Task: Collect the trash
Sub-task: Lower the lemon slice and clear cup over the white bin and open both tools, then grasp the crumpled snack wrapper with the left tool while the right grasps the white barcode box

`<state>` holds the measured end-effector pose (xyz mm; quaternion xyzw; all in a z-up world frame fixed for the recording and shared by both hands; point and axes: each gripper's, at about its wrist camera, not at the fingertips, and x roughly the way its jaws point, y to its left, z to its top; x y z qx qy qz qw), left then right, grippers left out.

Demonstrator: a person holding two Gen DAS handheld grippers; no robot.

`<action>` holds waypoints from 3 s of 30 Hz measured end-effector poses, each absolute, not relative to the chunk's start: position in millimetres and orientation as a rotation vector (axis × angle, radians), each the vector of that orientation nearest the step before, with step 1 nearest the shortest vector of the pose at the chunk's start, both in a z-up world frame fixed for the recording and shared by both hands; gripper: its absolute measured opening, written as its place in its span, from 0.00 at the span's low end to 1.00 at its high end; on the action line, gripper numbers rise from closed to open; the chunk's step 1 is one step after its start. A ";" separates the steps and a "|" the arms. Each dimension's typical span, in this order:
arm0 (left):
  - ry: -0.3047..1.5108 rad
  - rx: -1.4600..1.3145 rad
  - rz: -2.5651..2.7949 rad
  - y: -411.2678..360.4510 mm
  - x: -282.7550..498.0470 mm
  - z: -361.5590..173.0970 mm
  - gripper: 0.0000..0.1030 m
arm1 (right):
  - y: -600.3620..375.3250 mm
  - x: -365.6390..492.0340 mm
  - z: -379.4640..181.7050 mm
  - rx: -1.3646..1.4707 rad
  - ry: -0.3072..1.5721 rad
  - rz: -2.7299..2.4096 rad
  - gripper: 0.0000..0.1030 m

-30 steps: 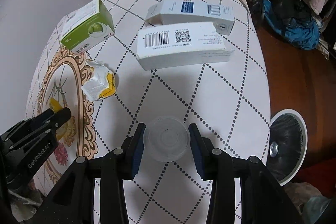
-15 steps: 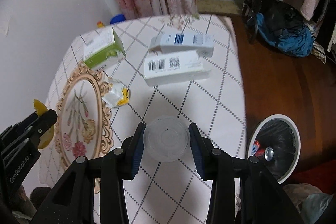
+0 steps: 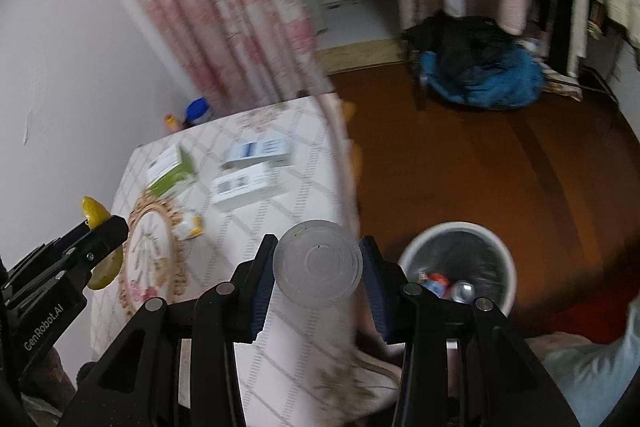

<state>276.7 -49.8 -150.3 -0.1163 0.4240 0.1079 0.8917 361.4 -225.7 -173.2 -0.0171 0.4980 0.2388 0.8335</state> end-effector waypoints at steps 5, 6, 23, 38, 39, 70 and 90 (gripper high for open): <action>0.996 -0.301 0.064 -100.1 332.2 -189.7 0.29 | -293.2 387.8 -194.7 -0.014 1.098 0.386 0.42; 1.040 -0.320 0.033 -110.5 347.8 -205.7 0.29 | -309.6 396.7 -206.6 -0.005 1.123 0.357 0.42; 1.446 -0.312 -0.076 -186.4 453.4 -357.3 0.81 | -429.6 487.1 -405.6 0.148 1.478 0.147 0.42; 1.414 -0.180 0.093 -169.1 428.5 -366.5 0.98 | -430.9 487.6 -432.3 0.081 1.561 0.056 0.97; 1.411 -0.173 0.098 -168.7 426.5 -364.4 0.98 | -430.4 485.8 -430.0 0.071 1.558 0.050 0.97; 1.133 -0.167 0.199 -137.9 369.0 -215.0 0.98 | -397.0 422.8 -255.6 0.055 1.302 0.144 0.97; 1.203 -0.390 0.792 139.7 246.9 -301.4 0.98 | 2.5 419.7 -281.3 -0.729 1.251 0.807 0.97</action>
